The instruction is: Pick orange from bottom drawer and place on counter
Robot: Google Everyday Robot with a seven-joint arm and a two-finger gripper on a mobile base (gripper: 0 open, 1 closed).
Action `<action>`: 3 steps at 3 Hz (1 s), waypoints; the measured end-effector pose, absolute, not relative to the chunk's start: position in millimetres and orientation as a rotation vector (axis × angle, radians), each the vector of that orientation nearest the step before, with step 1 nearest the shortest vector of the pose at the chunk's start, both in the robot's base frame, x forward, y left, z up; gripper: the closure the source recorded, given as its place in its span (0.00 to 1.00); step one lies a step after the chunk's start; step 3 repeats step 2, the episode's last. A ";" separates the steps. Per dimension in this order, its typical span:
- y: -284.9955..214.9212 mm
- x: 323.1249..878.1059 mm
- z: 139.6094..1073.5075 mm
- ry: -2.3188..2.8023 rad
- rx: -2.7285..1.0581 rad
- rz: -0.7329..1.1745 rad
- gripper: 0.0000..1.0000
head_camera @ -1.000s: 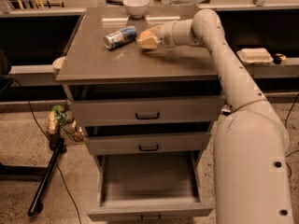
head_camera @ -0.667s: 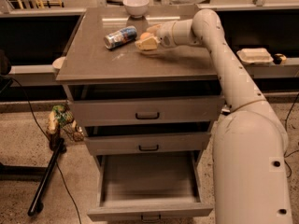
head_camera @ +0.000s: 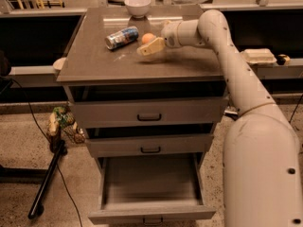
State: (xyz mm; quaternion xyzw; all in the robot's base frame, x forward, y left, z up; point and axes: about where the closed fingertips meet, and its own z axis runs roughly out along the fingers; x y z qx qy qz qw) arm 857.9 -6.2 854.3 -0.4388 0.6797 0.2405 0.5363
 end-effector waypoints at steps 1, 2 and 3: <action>-33.7 839.1 892.3 1.536 -1.008 0.495 0.00; -62.8 806.3 925.7 1.465 -0.985 0.418 0.00; -62.8 806.3 925.7 1.465 -0.985 0.418 0.00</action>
Offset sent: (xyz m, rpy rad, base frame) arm -0.0993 -0.1023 0.1139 0.0249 -0.3232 -0.1361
